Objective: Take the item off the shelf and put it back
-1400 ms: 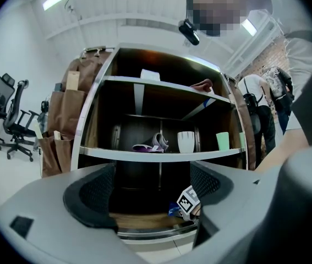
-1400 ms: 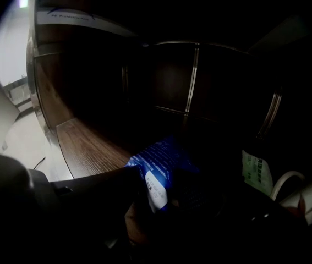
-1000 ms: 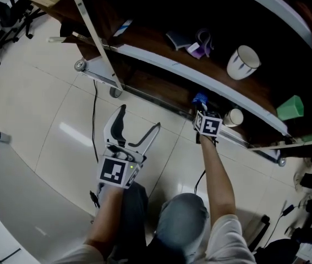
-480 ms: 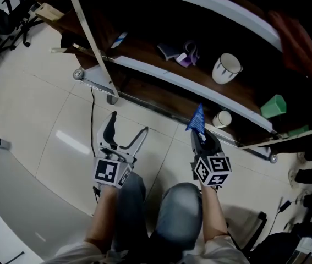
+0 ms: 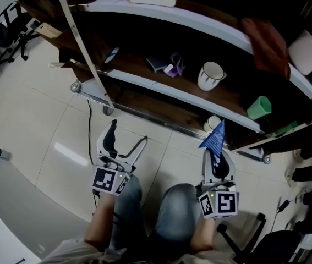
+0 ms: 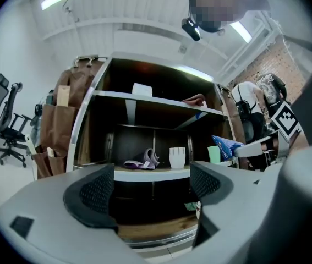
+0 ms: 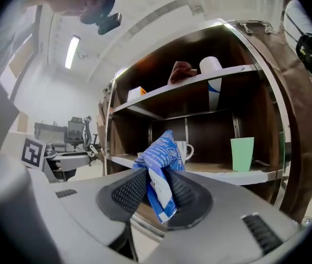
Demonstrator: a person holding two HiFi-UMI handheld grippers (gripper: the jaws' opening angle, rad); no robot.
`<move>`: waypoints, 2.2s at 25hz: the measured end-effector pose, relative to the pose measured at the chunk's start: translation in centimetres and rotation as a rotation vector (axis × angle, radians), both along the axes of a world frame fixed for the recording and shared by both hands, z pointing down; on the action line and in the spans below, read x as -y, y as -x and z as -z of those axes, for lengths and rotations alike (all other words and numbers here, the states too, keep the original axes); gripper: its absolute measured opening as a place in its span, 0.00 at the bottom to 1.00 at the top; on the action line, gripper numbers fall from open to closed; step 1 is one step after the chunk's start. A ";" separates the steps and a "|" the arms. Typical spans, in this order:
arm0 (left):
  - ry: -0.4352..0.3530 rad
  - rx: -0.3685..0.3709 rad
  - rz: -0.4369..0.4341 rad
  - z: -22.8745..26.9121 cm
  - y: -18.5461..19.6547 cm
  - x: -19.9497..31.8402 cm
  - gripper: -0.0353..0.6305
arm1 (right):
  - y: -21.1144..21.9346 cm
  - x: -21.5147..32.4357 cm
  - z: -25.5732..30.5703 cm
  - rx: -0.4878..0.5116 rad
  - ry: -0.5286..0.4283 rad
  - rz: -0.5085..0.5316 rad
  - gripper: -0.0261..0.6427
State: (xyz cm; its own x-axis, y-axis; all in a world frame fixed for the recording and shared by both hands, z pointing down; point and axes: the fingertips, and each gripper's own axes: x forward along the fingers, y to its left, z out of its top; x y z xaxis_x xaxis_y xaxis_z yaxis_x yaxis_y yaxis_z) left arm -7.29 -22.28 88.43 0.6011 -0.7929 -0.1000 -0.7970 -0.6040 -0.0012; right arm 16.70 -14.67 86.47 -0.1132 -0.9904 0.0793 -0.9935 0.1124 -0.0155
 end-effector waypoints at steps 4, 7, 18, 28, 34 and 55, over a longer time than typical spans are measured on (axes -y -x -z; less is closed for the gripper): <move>-0.016 -0.042 -0.010 3.3 -0.1 0.0 0.63 | 0.1 -0.1 3.6 0.004 -0.049 0.023 0.22; 0.005 -0.038 -0.006 6.3 -0.2 -0.6 0.63 | -0.1 -0.7 6.8 0.016 -0.036 0.040 0.22; -0.015 0.001 -0.023 32.9 -1.8 -3.0 0.63 | 1.4 -3.6 32.9 0.054 -0.026 0.112 0.22; -0.059 0.016 -0.040 60.8 0.1 -8.0 0.63 | 0.9 -7.7 58.1 0.042 -0.037 0.077 0.22; -0.101 -0.009 -0.086 67.9 1.1 -11.7 0.63 | 2.2 -10.5 65.6 0.041 -0.100 0.101 0.22; -0.097 -0.085 -0.099 68.4 3.6 -14.3 0.63 | 2.2 -13.8 67.1 0.025 -0.149 0.068 0.23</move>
